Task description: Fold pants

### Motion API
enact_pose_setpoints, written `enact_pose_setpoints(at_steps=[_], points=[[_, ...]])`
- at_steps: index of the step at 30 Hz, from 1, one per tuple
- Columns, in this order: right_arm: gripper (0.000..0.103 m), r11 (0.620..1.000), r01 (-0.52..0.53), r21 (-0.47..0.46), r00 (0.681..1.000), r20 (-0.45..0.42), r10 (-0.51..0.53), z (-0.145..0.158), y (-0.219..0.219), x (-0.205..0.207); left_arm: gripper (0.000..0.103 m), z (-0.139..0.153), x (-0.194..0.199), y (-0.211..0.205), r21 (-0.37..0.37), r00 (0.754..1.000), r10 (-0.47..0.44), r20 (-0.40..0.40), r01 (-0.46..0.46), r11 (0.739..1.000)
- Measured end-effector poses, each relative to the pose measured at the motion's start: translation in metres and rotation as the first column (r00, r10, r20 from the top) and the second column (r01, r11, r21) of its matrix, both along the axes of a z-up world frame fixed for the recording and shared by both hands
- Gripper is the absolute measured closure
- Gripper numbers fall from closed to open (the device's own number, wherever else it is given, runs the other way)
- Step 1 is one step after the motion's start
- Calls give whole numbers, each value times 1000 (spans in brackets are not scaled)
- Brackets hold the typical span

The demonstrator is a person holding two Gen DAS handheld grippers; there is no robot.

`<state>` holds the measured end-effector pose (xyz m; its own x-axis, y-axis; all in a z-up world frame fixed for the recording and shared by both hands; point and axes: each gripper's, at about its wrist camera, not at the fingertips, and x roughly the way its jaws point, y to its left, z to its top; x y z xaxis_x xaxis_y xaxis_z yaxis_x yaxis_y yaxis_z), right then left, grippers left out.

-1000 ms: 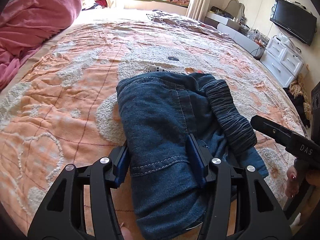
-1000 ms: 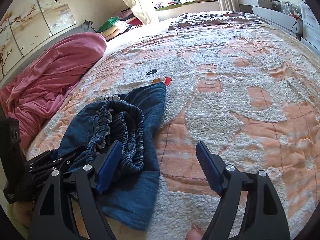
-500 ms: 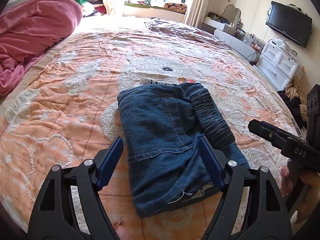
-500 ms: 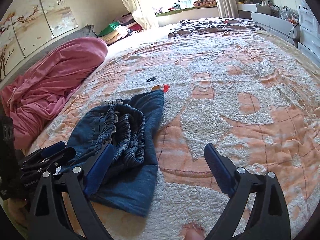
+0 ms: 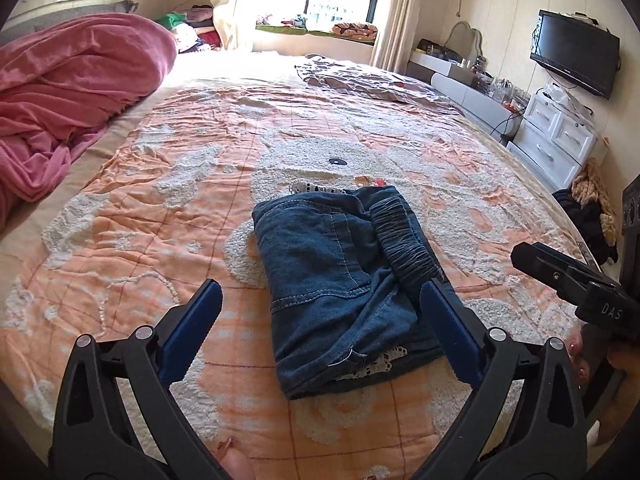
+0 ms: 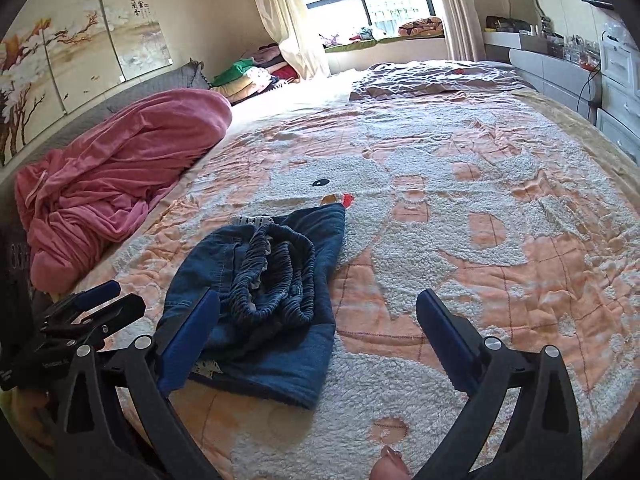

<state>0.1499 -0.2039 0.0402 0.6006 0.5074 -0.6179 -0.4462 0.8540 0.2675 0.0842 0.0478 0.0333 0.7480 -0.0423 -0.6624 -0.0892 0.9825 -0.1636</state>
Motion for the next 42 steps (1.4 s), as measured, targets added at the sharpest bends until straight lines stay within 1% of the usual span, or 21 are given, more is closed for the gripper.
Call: enact_pose_setpoints(at_steps=[8, 16, 19, 23, 29, 35, 42], points=[[5, 1000, -8, -12, 999, 44, 8, 14, -8, -27, 10, 5, -22, -7, 13, 1000, -8, 2, 8, 1000], [5, 997, -28, -70, 993, 108, 36, 23, -7, -56, 10, 3, -43, -12, 17, 1000, -10, -2, 10, 1000], [5, 995, -32, -92, 993, 108, 42, 16, -8, -67, 10, -2, -53, -14, 23, 1000, 0, -8, 0, 1000], [5, 994, -35, -108, 996, 74, 43, 0, -11, -76, 10, -13, -63, -13, 20, 1000, 1, -30, -1, 1000], [5, 994, -4, -107, 999, 50, 10, -18, -18, -84, 10, -32, -76, -13, 14, 998, 7, -65, -6, 1000], [5, 994, 17, -103, 999, 33, -13, -27, -25, -86, 10, -43, -83, -11, -11, 996, 12, -84, -13, 1000], [5, 994, 19, -110, 1000, 27, -16, -32, -28, -90, 10, -45, -83, -14, -4, 996, 9, -89, -9, 1000]])
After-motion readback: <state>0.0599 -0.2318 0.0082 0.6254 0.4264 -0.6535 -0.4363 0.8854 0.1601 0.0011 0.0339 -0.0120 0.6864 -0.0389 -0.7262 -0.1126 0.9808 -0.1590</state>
